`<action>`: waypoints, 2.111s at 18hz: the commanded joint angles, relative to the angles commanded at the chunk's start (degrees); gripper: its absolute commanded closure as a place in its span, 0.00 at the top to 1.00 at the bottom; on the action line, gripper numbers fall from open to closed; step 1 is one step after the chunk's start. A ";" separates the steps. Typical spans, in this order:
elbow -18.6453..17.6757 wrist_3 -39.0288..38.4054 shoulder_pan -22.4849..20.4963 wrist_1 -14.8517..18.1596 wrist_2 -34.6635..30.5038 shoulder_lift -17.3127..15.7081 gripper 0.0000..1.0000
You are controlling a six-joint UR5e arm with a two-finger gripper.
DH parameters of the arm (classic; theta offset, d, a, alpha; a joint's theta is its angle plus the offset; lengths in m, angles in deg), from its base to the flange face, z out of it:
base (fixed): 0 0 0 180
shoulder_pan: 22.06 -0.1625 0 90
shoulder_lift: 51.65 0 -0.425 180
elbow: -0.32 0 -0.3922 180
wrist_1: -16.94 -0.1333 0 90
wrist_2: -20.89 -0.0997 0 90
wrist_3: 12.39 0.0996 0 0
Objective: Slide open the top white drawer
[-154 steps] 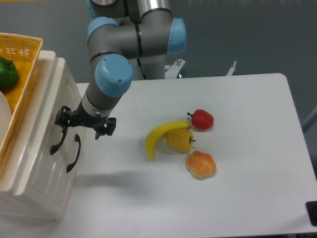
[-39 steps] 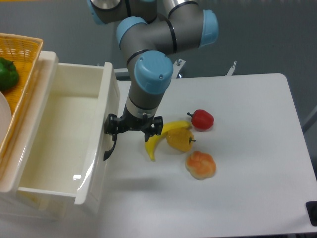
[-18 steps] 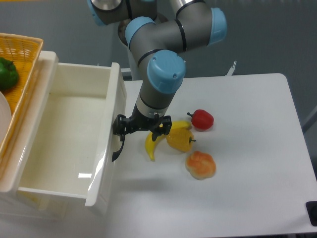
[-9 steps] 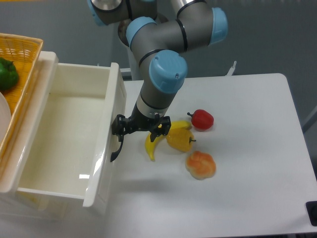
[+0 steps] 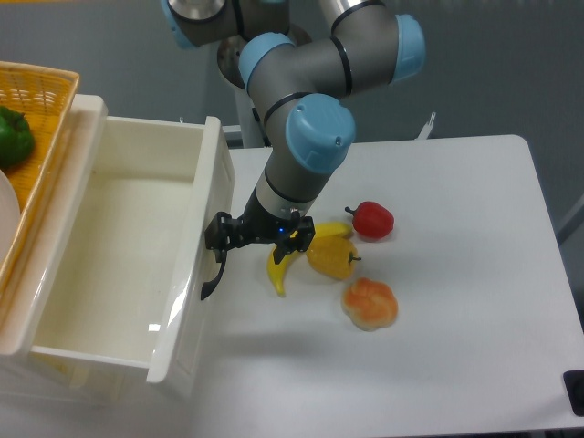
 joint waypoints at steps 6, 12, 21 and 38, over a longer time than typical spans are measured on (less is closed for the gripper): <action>-0.18 0.53 0.00 0.09 1.32 0.00 1.00; -0.35 0.53 0.00 0.52 1.84 -0.09 1.00; 0.53 0.97 -2.54 0.35 1.32 -0.70 1.00; 0.97 23.10 -6.23 -3.51 -16.52 -0.35 1.00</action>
